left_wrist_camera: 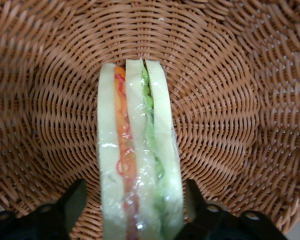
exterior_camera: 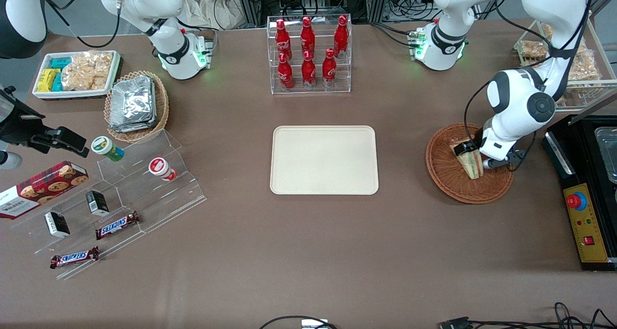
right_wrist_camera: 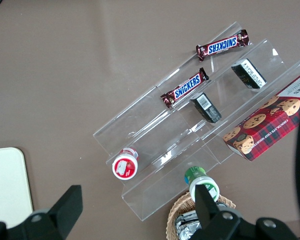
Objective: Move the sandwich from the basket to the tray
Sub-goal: 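Lower the left gripper and close it on the wrapped sandwich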
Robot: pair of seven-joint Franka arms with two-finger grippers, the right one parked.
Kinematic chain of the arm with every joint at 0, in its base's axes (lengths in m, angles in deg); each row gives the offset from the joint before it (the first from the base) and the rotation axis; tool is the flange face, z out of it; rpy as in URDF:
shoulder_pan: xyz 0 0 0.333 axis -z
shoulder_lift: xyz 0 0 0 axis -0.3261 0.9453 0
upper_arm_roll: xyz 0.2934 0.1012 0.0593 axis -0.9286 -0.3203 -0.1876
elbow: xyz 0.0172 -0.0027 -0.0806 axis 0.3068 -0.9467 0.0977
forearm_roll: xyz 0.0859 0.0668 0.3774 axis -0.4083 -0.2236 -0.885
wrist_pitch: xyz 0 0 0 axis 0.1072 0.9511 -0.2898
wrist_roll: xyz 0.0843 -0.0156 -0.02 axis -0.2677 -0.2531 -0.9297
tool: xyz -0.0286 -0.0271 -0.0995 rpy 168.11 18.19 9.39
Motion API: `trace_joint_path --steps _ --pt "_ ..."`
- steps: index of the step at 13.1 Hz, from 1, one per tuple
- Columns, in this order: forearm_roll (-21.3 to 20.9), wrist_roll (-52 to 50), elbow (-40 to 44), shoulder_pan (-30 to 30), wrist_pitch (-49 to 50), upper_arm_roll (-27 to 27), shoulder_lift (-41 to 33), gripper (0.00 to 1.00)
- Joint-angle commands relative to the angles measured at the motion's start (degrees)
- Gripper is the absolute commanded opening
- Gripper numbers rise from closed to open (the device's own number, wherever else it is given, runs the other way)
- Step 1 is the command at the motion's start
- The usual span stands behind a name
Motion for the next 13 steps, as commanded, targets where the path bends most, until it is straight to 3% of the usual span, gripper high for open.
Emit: trace_joint_path --steps 1,2,3,6,8,10,13 --pt "-1.21 0.38 -0.42 -0.91 -1.14 0.46 -0.17 0.41" --pt "-1.21 0.64 -0.33 -0.91 -1.06 0.46 -0.26 0.31" --pt "-1.21 0.73 -0.24 -1.00 -1.06 0.46 -0.52 0.27" --pt "-1.21 0.64 0.72 -0.91 0.69 0.46 -3.15 0.27" --pt "-2.96 0.64 3.69 -0.91 6.90 0.55 -6.83 0.27" --pt "-4.46 0.73 12.62 -0.91 19.44 0.55 -8.34 0.27" --pt "-4.91 4.22 36.33 -1.00 46.41 0.64 -6.68 0.28"
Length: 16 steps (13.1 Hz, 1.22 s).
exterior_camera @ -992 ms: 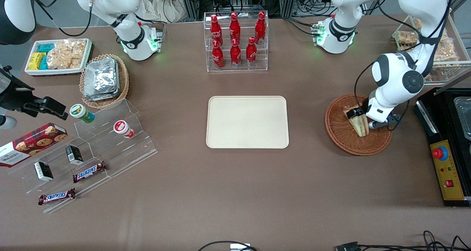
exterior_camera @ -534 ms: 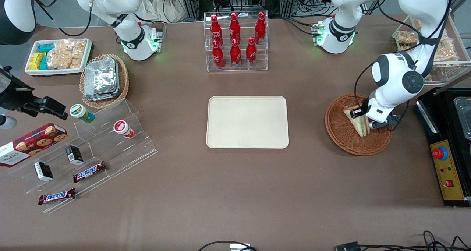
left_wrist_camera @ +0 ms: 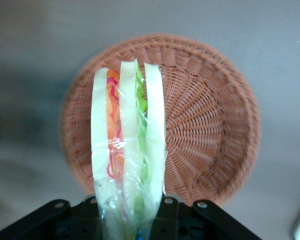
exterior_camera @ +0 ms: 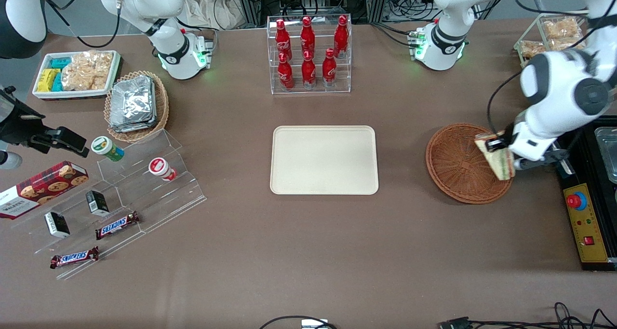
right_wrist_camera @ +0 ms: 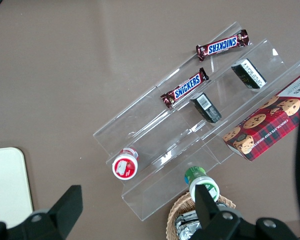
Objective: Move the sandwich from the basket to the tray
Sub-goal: 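Lift the sandwich and carry it over the cream tray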
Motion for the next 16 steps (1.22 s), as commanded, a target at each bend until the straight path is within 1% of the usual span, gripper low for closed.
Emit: trace_joint_path --steps 1,3,5,6,7,8,10,12,13,14,15,16 --pt "-0.91 4.30 21.05 -0.86 19.83 0.62 2.86 0.28" --pt "-0.83 4.49 30.92 -0.51 28.21 0.88 4.44 0.28" --pt "-0.65 4.14 34.73 0.02 31.13 1.41 5.24 0.28" --pt "-0.65 3.27 35.27 1.07 32.01 2.89 5.07 0.28" --pt "-0.65 1.00 35.27 1.86 32.46 5.00 4.81 0.28" --pt "-0.74 -4.07 35.36 2.65 32.64 7.97 4.81 0.28" --pt "-0.65 -12.61 37.02 3.89 32.81 15.61 5.24 0.28" --pt "-0.56 -21.82 38.34 5.29 32.38 23.35 7.87 0.28" --pt "-0.65 -27.97 40.87 6.60 32.29 26.78 11.01 0.29" --pt "-0.74 -33.16 43.77 8.88 32.37 28.47 14.18 0.30" --pt "-1.00 -35.74 44.84 11.68 32.29 28.48 16.30 0.31" --pt "-2.57 -35.85 44.59 13.89 32.03 28.48 16.84 0.33"
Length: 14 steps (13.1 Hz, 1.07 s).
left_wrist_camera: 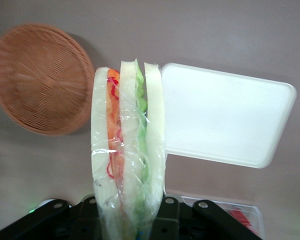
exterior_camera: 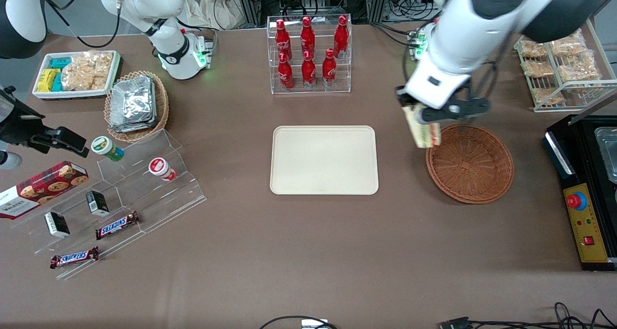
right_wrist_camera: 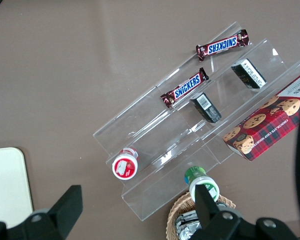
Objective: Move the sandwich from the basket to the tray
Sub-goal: 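Lift the sandwich and carry it over the cream tray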
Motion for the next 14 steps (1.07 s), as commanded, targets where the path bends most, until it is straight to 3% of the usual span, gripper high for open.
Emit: trace_joint_path --steps 1,4,8,14 --pt "-4.01 -2.44 4.75 5.22 1.39 0.34 6.35 0.33" --pt "-4.38 -2.00 -1.11 6.38 -3.85 0.34 8.55 0.33" --pt "-7.80 0.72 -17.37 5.95 -23.61 0.16 8.72 0.32" --pt "-15.19 0.55 -27.41 5.95 -40.60 -0.89 16.27 0.32"
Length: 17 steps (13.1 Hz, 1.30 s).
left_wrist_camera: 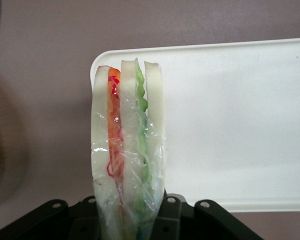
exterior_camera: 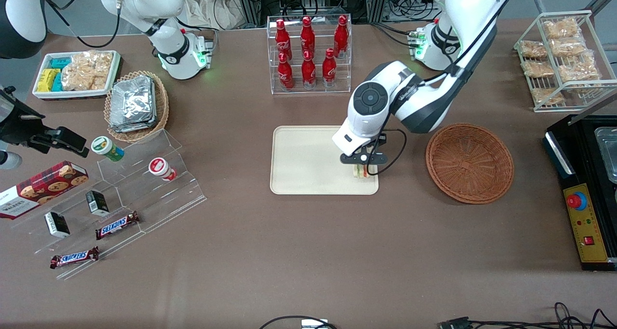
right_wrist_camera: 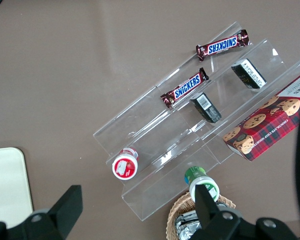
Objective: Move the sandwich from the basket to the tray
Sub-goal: 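Lower the sandwich onto the tray and open the left gripper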
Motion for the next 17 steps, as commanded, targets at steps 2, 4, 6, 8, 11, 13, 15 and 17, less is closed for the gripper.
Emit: trace_joint_path --steps 2,4,6,8,11,13,15,17 --pt "-1.95 0.63 -2.18 -0.38 -5.96 -1.05 4.04 0.33" --pt "-2.04 0.63 -2.71 -0.29 -7.63 -1.76 5.63 0.33" --pt "-2.04 0.63 -4.81 -0.11 -10.96 -2.72 5.90 0.34" --pt "-2.04 0.54 -5.96 -0.11 -11.77 -3.08 5.99 0.37" --pt "-1.95 -0.25 -6.23 -0.20 -11.86 -3.17 5.90 1.00" --pt "-2.04 -0.25 -6.32 -0.37 -11.86 -3.17 5.82 1.00" --pt "-1.95 -0.25 -6.14 -0.38 -11.86 -3.17 5.82 1.00" --pt "-1.95 -0.16 -5.88 -0.29 -11.86 -3.17 5.73 1.00"
